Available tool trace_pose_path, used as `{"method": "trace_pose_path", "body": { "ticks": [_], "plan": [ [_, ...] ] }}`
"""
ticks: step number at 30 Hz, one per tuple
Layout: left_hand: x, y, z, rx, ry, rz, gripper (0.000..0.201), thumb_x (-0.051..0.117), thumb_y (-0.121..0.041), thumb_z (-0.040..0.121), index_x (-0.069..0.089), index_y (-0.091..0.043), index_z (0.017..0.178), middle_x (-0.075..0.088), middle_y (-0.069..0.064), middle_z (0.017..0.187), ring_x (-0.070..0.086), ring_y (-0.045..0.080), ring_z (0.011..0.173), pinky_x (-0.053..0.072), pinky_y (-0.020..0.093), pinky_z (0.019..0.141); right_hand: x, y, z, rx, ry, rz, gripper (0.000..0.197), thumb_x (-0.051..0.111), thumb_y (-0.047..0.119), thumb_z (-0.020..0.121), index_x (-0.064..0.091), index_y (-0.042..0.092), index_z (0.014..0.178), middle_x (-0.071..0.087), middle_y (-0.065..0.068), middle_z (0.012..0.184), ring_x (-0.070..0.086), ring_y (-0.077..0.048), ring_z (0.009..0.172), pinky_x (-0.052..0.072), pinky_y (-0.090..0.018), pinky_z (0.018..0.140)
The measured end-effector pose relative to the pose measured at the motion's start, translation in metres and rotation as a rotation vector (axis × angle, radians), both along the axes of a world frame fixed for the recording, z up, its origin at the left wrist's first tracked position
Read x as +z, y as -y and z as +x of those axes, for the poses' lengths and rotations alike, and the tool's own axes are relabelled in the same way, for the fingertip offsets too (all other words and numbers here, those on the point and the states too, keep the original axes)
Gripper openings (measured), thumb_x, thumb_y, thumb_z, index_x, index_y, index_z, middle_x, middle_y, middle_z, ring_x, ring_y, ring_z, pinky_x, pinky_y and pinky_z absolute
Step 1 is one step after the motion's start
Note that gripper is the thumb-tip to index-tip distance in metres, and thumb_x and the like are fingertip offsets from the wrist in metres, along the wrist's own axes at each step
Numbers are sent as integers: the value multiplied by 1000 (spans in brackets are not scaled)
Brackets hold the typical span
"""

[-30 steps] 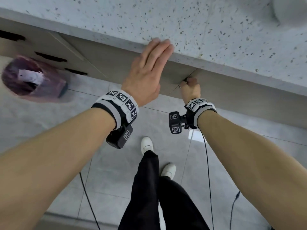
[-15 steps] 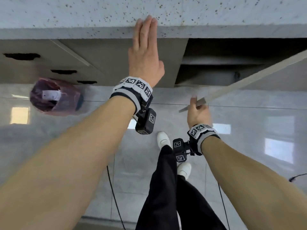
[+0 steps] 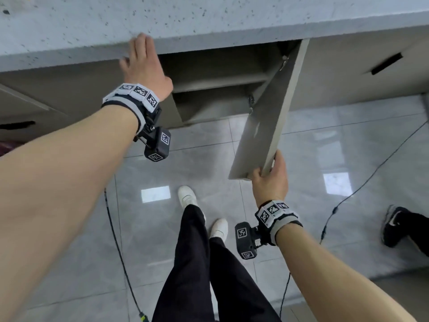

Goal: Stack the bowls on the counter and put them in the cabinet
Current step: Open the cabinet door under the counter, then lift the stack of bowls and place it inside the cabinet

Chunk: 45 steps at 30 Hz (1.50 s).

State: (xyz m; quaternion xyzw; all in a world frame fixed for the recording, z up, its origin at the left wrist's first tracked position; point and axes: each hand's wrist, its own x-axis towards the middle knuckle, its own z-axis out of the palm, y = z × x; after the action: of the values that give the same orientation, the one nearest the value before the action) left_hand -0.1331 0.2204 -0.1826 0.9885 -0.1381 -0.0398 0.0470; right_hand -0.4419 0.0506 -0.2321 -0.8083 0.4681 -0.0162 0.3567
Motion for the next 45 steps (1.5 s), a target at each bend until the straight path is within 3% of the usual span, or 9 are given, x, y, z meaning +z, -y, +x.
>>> {"method": "trace_pose_path", "body": {
  "ticks": [3,8,13,17,22,26,34,40,45],
  "plan": [
    [0,2,0,-1,11,41,85,64,-19,79,20,-9,151,19,11,160,20,32,147,25,56,114,11,30,-15,-15,-67,-97,60,49,12,89,33,32,143,49,7,139,57,-22,115,45,-36,88],
    [2,4,0,10,-12,55,85,63,-19,80,19,-9,152,17,10,161,19,33,148,23,58,115,20,68,-6,-63,-147,-206,62,43,7,83,37,30,140,46,-1,139,61,-33,102,39,-36,74],
    [19,9,-1,16,-83,104,80,61,-24,84,20,-6,151,20,10,160,24,33,145,20,57,116,34,73,-3,17,-318,-190,77,54,13,73,26,16,144,43,-11,137,47,-37,121,42,-49,95],
    [39,13,0,23,-166,127,78,62,-27,82,25,-5,148,27,11,154,30,33,140,25,54,112,59,75,17,83,-385,-145,66,54,16,73,33,12,136,38,-13,140,40,-37,127,39,-52,99],
    [69,21,5,-49,-191,-33,56,55,-19,86,43,-6,139,45,13,143,48,34,126,37,49,106,105,63,79,167,-176,-60,58,55,14,85,41,9,141,34,-13,152,37,-33,137,35,-43,111],
    [101,26,25,-127,-197,-224,48,55,-18,90,50,-13,138,51,8,142,52,28,126,42,46,107,156,55,145,247,75,67,48,51,10,92,47,17,140,44,-1,146,50,-11,116,37,-22,98],
    [155,21,92,-160,-175,-376,47,59,-20,90,52,-13,135,50,8,139,54,25,122,46,40,100,209,65,249,299,269,194,42,52,16,95,49,18,137,56,2,134,56,-12,109,47,-27,91],
    [159,42,133,-99,-293,-494,64,68,-26,87,42,-12,144,42,7,148,45,21,133,40,35,108,200,103,332,365,243,246,44,53,18,94,49,18,138,54,2,126,56,-15,106,45,-31,88],
    [139,76,162,36,-441,-623,90,80,-30,80,27,-16,152,32,1,152,40,16,134,37,31,111,175,138,416,203,309,447,41,45,30,83,62,21,119,59,3,111,59,-24,112,47,-43,101]
  ]
}}
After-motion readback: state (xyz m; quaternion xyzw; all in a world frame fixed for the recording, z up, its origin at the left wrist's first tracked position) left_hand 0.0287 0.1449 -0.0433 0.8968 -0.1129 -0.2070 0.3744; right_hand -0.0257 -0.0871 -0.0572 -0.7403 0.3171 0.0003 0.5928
